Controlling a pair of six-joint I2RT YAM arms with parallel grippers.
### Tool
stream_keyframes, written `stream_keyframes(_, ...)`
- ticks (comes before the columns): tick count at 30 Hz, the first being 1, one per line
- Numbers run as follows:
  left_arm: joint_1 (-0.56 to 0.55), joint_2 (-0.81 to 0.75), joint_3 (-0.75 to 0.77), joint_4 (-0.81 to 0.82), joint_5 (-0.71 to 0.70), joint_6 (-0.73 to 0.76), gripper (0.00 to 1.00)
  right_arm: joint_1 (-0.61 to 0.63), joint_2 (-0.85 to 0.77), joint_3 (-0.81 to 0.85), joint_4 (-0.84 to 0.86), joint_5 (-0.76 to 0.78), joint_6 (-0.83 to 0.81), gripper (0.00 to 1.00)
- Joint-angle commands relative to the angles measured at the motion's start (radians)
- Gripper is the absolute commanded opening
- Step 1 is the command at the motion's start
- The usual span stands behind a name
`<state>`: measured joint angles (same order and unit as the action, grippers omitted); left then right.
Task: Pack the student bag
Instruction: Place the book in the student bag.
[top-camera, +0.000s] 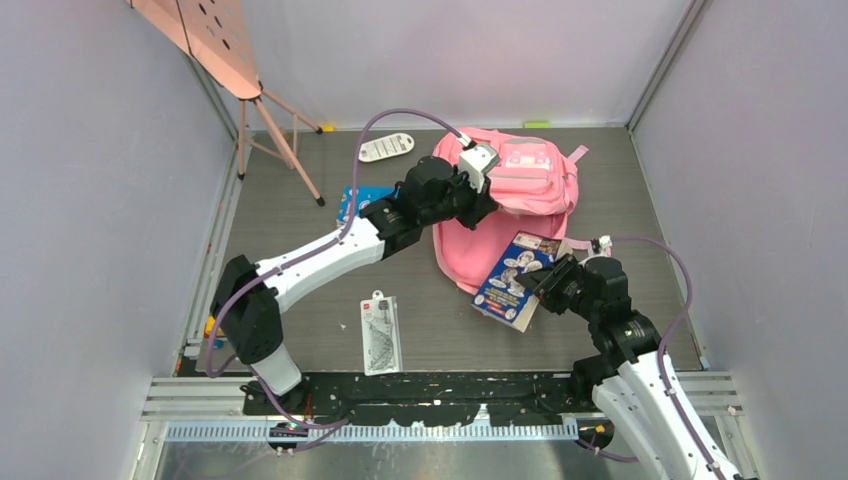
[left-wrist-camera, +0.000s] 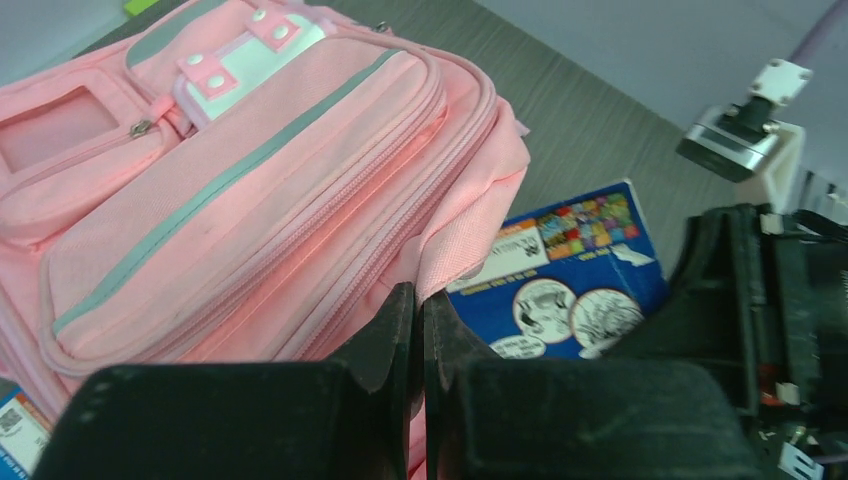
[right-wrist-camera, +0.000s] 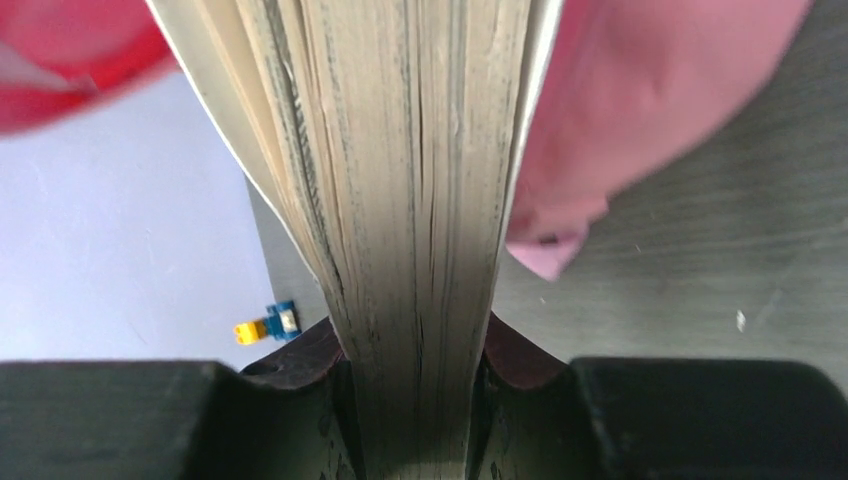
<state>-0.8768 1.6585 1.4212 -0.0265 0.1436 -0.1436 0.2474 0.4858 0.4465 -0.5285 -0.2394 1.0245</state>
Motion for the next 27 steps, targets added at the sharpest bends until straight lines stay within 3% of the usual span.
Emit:
stream_keyframes(1,-0.027,-0.145,0.020,0.114,0.145,-0.101,0.00,0.003,0.029,-0.006,0.397,0.090,0.092,0.00)
stream_keyframes(14,-0.118,-0.196,-0.007,0.131,0.168,-0.190,0.00,0.003,0.263,-0.113,1.035,0.443,0.225,0.00)
stream_keyframes(27,-0.122,-0.147,0.038,0.166,0.192,-0.233,0.00,0.065,0.589,-0.043,1.227,0.698,0.204,0.00)
